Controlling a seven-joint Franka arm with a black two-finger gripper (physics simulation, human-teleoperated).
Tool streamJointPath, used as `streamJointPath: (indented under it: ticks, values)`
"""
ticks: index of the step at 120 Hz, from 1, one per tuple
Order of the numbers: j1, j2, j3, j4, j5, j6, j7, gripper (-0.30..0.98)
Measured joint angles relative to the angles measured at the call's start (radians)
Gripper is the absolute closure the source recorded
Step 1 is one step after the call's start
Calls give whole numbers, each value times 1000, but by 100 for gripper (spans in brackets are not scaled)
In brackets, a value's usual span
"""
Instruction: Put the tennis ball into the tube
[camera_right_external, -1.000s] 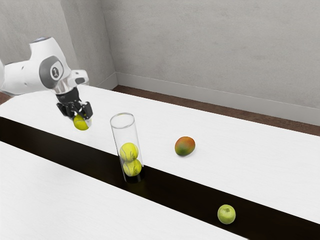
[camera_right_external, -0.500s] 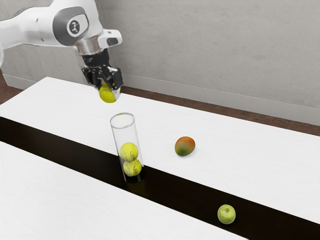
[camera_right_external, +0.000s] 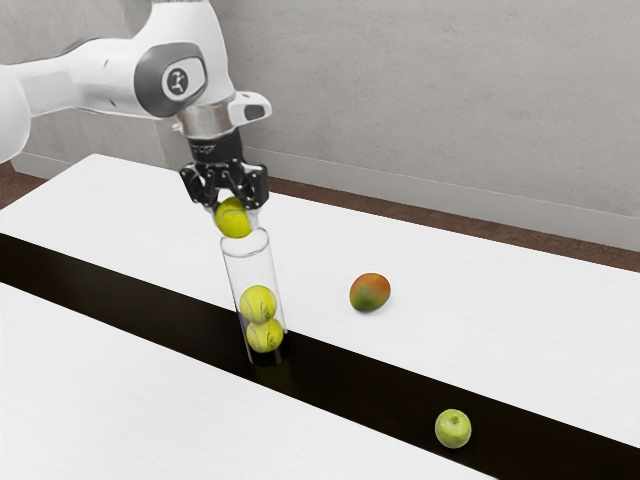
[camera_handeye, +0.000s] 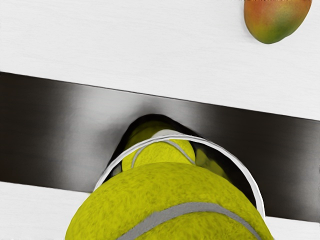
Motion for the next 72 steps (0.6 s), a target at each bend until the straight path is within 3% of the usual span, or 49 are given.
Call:
streamJointPath:
  ticks: [43, 72]
  values:
    - [-10, -27, 5, -11, -5, 7, -102, 10]
    - [-8, -164, 8, -13, 107, -6, -90, 3]
